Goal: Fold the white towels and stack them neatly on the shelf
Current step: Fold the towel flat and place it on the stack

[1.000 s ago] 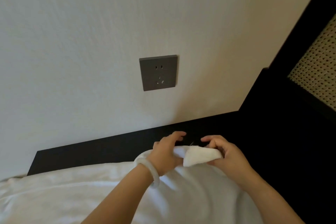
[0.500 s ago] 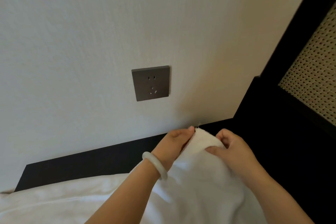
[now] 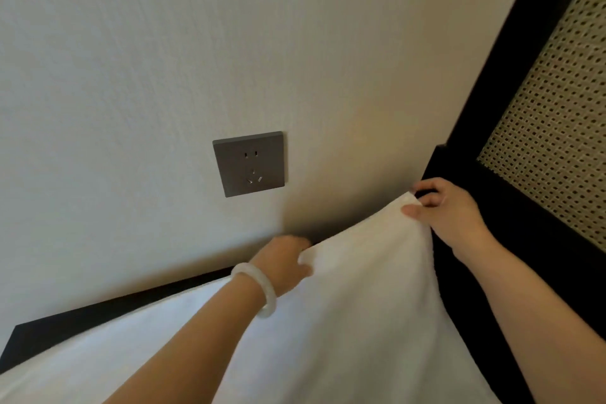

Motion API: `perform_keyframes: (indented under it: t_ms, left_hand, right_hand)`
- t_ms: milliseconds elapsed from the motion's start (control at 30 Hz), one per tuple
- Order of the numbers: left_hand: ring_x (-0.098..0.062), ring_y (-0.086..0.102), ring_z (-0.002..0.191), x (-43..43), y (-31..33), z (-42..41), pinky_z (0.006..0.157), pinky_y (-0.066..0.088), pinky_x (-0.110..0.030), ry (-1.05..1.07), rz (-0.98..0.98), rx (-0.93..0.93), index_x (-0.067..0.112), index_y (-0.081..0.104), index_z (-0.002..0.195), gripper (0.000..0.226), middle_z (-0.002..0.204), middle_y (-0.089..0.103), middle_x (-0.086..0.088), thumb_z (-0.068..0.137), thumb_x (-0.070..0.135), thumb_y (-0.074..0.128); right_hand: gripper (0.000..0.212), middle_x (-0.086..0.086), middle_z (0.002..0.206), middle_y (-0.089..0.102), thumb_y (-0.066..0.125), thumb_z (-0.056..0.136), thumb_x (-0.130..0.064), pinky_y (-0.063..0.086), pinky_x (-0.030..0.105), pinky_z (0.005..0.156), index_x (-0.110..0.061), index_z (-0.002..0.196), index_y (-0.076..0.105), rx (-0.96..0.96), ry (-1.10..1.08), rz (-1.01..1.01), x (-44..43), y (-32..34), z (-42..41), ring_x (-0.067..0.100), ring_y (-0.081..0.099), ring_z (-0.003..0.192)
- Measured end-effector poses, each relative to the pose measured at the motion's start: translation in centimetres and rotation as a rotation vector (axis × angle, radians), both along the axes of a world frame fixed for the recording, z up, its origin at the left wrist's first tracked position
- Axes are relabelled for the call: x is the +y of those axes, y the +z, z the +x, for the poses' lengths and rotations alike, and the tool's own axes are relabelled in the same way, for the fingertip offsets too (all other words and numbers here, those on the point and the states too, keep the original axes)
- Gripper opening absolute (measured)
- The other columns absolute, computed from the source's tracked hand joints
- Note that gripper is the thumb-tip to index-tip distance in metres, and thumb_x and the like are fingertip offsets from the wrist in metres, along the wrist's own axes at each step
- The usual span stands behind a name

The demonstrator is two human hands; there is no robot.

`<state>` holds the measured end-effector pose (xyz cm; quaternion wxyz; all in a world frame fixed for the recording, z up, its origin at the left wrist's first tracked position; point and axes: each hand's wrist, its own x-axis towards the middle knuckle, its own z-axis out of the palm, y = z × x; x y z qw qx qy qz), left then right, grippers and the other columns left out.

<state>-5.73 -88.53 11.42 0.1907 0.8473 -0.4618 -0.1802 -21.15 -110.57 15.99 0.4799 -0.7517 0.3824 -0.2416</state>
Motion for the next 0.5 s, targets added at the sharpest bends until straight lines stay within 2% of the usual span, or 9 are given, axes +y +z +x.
perform_keyframes:
  t_ms: [67, 133, 200, 233, 267, 333, 367, 433, 500]
  left_hand:
    - [-0.020, 0.054, 0.081, 1.6, -1.5, 1.4, 0.070, 0.041, -0.029, 0.050, 0.125, -0.035, 0.022, 0.049, 0.078, 0.018, 0.088, 0.058, 0.000, 0.094, 0.025, 0.056]
    - [-0.024, 0.058, 0.084, 2.8, -2.2, 3.0, 0.072, 0.046, -0.032, 0.131, 0.137, -0.022, 0.023, 0.052, 0.075, 0.021, 0.088, 0.061, -0.001, 0.095, 0.027, 0.054]
    - [-0.026, 0.060, 0.088, 3.5, -2.4, 4.1, 0.076, 0.048, -0.034, 0.254, 0.072, -0.117, 0.020, 0.061, 0.088, 0.020, 0.094, 0.064, -0.002, 0.099, 0.033, 0.050]
    - [-0.027, 0.061, 0.090, 3.6, -2.5, 4.3, 0.077, 0.048, -0.034, 0.300, 0.053, -0.210, 0.018, 0.062, 0.095, 0.024, 0.097, 0.064, -0.003, 0.100, 0.035, 0.046]
    - [-0.028, 0.061, 0.092, 3.5, -2.5, 4.2, 0.077, 0.047, -0.035, 0.317, 0.067, -0.296, 0.017, 0.061, 0.101, 0.027, 0.100, 0.064, -0.004, 0.102, 0.035, 0.042]
    - [-0.028, 0.062, 0.097, 3.3, -3.2, 3.7, 0.079, 0.046, -0.036, 0.288, 0.128, -0.414, 0.015, 0.058, 0.109, 0.028, 0.107, 0.064, -0.005, 0.105, 0.031, 0.036]
    - [-0.028, 0.062, 0.098, 3.3, -3.8, 3.4, 0.079, 0.046, -0.036, 0.270, 0.127, -0.429, 0.014, 0.057, 0.110, 0.026, 0.109, 0.063, -0.006, 0.105, 0.027, 0.035]
    - [-0.029, 0.060, 0.092, 3.8, -5.4, 3.3, 0.075, 0.045, -0.035, 0.265, 0.050, -0.367, 0.012, 0.057, 0.105, 0.018, 0.107, 0.063, -0.008, 0.102, 0.018, 0.040]
    - [-0.028, 0.057, 0.087, 4.5, -6.7, 3.5, 0.072, 0.041, -0.032, 0.251, -0.028, -0.255, 0.011, 0.058, 0.099, 0.010, 0.102, 0.062, -0.008, 0.097, 0.010, 0.048]
  right_hand:
    - [0.020, 0.002, 0.076, 0.066, 0.079, 0.077, -0.003, 0.047, 0.029, 0.071, -0.017, 0.084, 0.066, 0.172, -0.042, -0.088, -2.2, -0.9, -0.3, 0.020, 0.062, 0.073]
    - [0.020, 0.005, 0.071, 0.064, 0.078, 0.078, -0.003, 0.047, 0.027, 0.063, -0.017, 0.074, 0.065, 0.213, -0.096, -0.094, -3.6, -1.4, 0.0, 0.018, 0.060, 0.061]
    - [0.019, 0.012, 0.069, 0.062, 0.072, 0.084, 0.001, 0.048, 0.025, 0.045, -0.012, 0.077, 0.060, 0.160, -0.157, -0.006, -4.0, -2.0, 1.1, 0.016, 0.059, 0.045]
    - [0.018, 0.016, 0.075, 0.063, 0.068, 0.087, 0.002, 0.053, 0.027, 0.045, -0.011, 0.081, 0.057, 0.122, -0.190, 0.061, -4.0, -2.5, 1.7, 0.019, 0.064, 0.047]
    - [0.018, 0.020, 0.083, 0.064, 0.064, 0.090, 0.003, 0.059, 0.033, 0.053, -0.010, 0.083, 0.055, 0.089, -0.224, 0.107, -3.9, -3.3, 2.4, 0.024, 0.068, 0.056]
    - [0.016, 0.025, 0.098, 0.065, 0.061, 0.091, 0.004, 0.060, 0.045, 0.073, -0.008, 0.088, 0.053, 0.171, -0.265, 0.064, -3.5, -6.1, 3.4, 0.033, 0.070, 0.076]
    - [0.013, 0.025, 0.104, 0.064, 0.063, 0.089, 0.003, 0.058, 0.044, 0.078, -0.006, 0.094, 0.055, 0.253, -0.272, 0.004, -3.3, -7.7, 3.6, 0.035, 0.069, 0.085]
    - [0.021, 0.025, 0.111, 0.063, 0.063, 0.088, -0.002, 0.050, 0.035, 0.079, -0.001, 0.108, 0.056, 0.370, -0.267, -0.098, -2.6, -9.8, 3.3, 0.037, 0.064, 0.099]
    - [0.029, 0.023, 0.118, 0.061, 0.057, 0.092, -0.006, 0.045, 0.033, 0.080, -0.002, 0.120, 0.051, 0.364, -0.235, -0.116, -2.4, -10.5, 2.9, 0.037, 0.060, 0.105]
